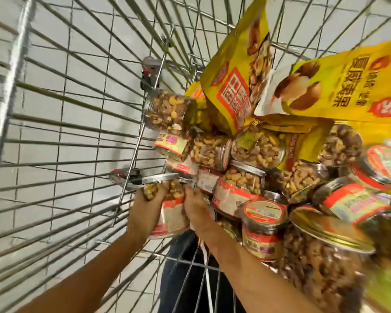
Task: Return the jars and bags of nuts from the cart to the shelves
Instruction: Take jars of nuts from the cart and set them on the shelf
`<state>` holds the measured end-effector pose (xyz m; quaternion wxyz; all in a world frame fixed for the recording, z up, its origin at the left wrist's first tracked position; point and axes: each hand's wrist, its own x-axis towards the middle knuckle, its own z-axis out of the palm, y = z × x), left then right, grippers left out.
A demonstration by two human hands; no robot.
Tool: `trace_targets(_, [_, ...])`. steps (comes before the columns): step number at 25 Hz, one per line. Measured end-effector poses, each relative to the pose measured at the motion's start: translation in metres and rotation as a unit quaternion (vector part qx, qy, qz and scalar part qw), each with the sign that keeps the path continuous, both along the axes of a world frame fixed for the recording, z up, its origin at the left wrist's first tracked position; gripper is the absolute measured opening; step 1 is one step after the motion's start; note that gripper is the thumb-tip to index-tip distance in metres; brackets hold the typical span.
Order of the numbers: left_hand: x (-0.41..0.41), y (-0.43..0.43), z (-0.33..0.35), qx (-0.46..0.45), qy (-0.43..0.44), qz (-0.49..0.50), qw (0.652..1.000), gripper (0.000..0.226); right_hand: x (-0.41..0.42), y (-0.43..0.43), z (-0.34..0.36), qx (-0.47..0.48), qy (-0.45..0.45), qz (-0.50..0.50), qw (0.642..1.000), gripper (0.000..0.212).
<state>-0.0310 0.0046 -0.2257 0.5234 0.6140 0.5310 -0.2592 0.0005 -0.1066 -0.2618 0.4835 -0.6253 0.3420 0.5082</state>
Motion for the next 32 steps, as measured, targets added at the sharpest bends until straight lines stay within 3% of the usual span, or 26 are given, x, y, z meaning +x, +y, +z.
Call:
trace_targets(3, [0.016, -0.01, 0.03, -0.037, -0.027, -0.085, 0.995, 0.059, 0.014, -0.02, 0.034, 0.048, 0.029, -0.098, 0.994, 0.051])
trace_targets(5, [0.031, -0.021, 0.056, -0.047, -0.056, -0.104, 0.992, 0.042, 0.027, -0.034, 0.062, 0.095, 0.052, -0.18, 0.978, 0.051])
trace_targets(8, [0.05, -0.044, 0.092, -0.056, -0.13, -0.119, 0.983, 0.015, 0.039, -0.05, 0.096, 0.102, 0.029, -0.182, 0.978, 0.064])
trace_targets(12, [0.07, -0.071, 0.142, -0.132, -0.193, -0.132, 0.963, 0.059, 0.056, -0.09, 0.141, 0.122, -0.024, -0.227, 0.966, 0.067])
trace_targets(14, [0.087, -0.08, 0.158, -0.156, -0.224, -0.127, 0.953, 0.052, 0.067, -0.118, 0.163, 0.127, -0.072, -0.28, 0.949, 0.068])
trace_targets(16, [0.099, -0.087, 0.165, -0.121, -0.24, -0.115, 0.956, 0.038, 0.079, -0.15, 0.182, 0.128, -0.131, -0.337, 0.923, 0.068])
trace_targets(17, [0.1, -0.091, 0.16, -0.079, -0.231, -0.137, 0.96, 0.032, 0.084, -0.167, 0.192, 0.135, -0.152, -0.361, 0.91, 0.069])
trace_targets(19, [0.082, -0.103, 0.144, 0.015, -0.12, -0.296, 0.947, 0.031, 0.086, -0.199, 0.209, 0.144, -0.187, -0.412, 0.88, 0.075])
trace_targets(21, [0.04, -0.12, 0.133, 0.024, -0.02, -0.481, 0.876, 0.033, 0.082, -0.228, 0.218, 0.134, -0.216, -0.456, 0.853, 0.074])
trace_targets(22, [0.02, -0.13, 0.135, -0.022, -0.008, -0.503, 0.864, 0.031, 0.077, -0.24, 0.222, 0.128, -0.225, -0.475, 0.841, 0.07])
trace_targets(25, [-0.007, -0.159, 0.143, -0.105, -0.033, -0.396, 0.912, 0.031, 0.066, -0.261, 0.231, 0.141, -0.237, -0.5, 0.821, 0.057])
trace_targets(29, [-0.014, -0.198, 0.145, -0.177, -0.082, -0.237, 0.952, 0.041, 0.056, -0.278, 0.234, 0.146, -0.25, -0.497, 0.818, 0.062])
trace_targets(32, [-0.017, -0.21, 0.131, -0.162, -0.067, -0.162, 0.971, 0.048, 0.056, -0.292, 0.236, 0.142, -0.266, -0.511, 0.805, 0.058])
